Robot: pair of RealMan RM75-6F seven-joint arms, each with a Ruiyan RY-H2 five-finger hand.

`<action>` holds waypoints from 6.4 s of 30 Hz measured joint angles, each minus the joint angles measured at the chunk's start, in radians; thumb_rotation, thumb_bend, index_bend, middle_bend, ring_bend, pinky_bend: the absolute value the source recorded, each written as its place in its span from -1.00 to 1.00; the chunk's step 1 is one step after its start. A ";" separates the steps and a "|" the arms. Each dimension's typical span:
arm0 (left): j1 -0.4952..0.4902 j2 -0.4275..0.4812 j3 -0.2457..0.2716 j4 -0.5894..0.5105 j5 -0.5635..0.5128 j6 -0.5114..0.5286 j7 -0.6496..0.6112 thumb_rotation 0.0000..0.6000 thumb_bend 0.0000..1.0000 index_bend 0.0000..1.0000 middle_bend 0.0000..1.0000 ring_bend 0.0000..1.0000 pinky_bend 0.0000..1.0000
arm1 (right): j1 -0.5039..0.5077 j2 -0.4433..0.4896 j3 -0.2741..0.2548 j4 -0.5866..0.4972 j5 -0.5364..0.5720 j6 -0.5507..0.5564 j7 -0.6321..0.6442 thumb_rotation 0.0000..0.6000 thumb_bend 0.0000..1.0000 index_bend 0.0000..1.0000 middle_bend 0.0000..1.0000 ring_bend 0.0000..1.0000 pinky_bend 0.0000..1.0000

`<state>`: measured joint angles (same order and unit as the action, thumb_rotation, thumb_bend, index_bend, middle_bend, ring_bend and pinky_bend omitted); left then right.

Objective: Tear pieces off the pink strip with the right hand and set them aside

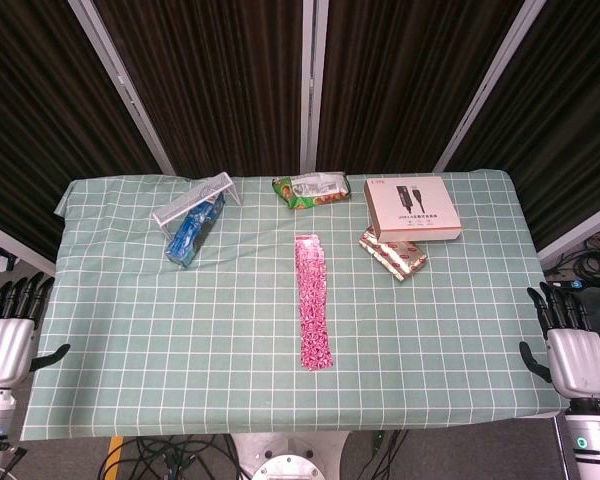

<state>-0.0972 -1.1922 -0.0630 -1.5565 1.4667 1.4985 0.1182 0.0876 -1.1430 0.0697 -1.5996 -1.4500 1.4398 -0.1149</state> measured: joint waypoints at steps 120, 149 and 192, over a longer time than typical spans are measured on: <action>0.049 0.076 -0.032 0.012 -0.141 -0.047 -0.086 1.00 -0.75 -0.95 -1.00 -1.00 -0.94 | 0.525 -0.450 -0.141 -0.073 0.372 -0.474 -0.801 1.00 1.00 -0.82 0.66 0.58 0.44; 0.040 0.072 -0.033 0.005 -0.151 -0.063 -0.072 1.00 -0.75 -0.95 -1.00 -1.00 -0.94 | 0.457 -0.297 -0.177 -0.028 0.404 -0.396 -0.683 1.00 1.00 -0.75 0.66 0.57 0.44; 0.056 0.115 -0.037 -0.001 -0.167 -0.069 -0.127 1.00 -0.75 -0.95 -1.00 -1.00 -0.94 | 0.632 -0.525 -0.128 -0.124 0.563 -0.443 -0.927 1.00 1.00 -0.75 0.66 0.57 0.44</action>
<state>-0.0415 -1.0771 -0.0997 -1.5574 1.3001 1.4299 -0.0089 0.7193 -1.6684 -0.0582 -1.7241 -0.8869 0.9965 -1.0414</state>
